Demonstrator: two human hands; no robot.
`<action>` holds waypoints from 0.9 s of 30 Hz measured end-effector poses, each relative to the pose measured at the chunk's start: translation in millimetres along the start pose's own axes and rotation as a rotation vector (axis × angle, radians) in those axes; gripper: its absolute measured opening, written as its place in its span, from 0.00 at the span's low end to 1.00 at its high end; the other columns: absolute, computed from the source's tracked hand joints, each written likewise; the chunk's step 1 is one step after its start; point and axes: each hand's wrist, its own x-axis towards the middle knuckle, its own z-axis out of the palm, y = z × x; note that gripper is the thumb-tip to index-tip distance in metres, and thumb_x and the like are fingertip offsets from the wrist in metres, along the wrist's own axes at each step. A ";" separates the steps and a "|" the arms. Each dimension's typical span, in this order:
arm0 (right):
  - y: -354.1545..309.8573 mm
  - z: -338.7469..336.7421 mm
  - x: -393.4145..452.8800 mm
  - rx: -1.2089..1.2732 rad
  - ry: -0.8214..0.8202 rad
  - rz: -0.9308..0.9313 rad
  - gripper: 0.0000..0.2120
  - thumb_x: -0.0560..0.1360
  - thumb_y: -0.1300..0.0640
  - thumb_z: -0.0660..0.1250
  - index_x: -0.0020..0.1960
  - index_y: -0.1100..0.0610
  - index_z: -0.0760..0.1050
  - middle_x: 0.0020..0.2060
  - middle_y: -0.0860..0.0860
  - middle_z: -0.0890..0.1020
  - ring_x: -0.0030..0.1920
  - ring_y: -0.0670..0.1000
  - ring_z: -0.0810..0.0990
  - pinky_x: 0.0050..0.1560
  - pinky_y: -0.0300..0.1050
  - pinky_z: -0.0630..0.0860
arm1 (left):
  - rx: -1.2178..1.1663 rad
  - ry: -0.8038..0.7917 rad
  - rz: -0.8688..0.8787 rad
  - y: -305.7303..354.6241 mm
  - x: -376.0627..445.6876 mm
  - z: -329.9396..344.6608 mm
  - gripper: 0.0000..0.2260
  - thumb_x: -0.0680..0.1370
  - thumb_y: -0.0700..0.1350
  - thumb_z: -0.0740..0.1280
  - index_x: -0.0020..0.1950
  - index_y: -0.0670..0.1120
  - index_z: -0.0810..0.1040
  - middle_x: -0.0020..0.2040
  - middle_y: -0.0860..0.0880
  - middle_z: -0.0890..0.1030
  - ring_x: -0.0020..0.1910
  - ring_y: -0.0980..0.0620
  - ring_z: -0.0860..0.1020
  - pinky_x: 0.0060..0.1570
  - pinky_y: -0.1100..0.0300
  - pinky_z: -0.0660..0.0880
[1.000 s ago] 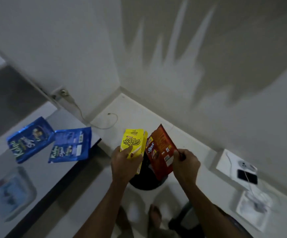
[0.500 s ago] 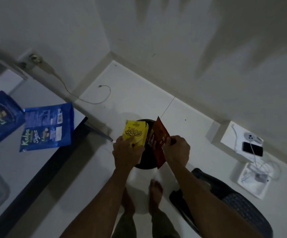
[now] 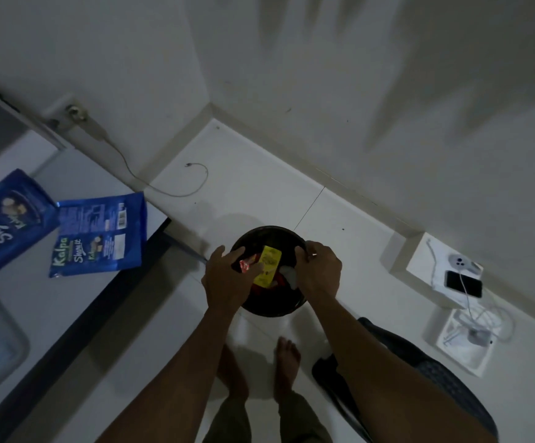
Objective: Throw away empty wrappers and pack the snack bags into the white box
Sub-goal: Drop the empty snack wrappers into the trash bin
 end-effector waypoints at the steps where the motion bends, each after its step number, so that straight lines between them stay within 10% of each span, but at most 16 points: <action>1: -3.7 -3.8 -3.7 0.009 -0.009 -0.014 0.15 0.78 0.51 0.66 0.62 0.56 0.79 0.58 0.54 0.82 0.59 0.55 0.79 0.55 0.43 0.71 | 0.000 0.011 0.003 1.1 -4.5 -5.4 0.31 0.66 0.66 0.70 0.65 0.52 0.79 0.72 0.43 0.70 0.71 0.43 0.68 0.66 0.36 0.66; 13: -70.1 -58.5 -74.1 0.160 -0.082 -0.287 0.12 0.76 0.53 0.70 0.55 0.58 0.83 0.48 0.54 0.86 0.52 0.54 0.83 0.58 0.45 0.76 | -0.242 0.238 0.015 19.7 -79.7 -96.9 0.25 0.67 0.59 0.75 0.60 0.48 0.81 0.57 0.45 0.81 0.54 0.46 0.80 0.57 0.49 0.77; 18: -110.5 -49.9 -104.7 0.232 -0.222 -0.357 0.13 0.75 0.53 0.71 0.57 0.58 0.82 0.47 0.53 0.85 0.45 0.49 0.81 0.51 0.37 0.71 | -0.282 0.359 -0.005 7.9 -111.2 -156.2 0.21 0.69 0.51 0.77 0.60 0.46 0.82 0.55 0.49 0.81 0.49 0.57 0.77 0.41 0.82 0.67; 27: -178.2 34.8 -135.8 0.188 -0.340 -0.451 0.11 0.74 0.54 0.72 0.54 0.58 0.82 0.44 0.53 0.84 0.44 0.51 0.82 0.52 0.45 0.78 | -0.304 0.580 -0.175 -79.5 -121.2 -235.3 0.18 0.74 0.47 0.73 0.63 0.44 0.80 0.65 0.44 0.78 0.53 0.56 0.76 0.48 0.70 0.70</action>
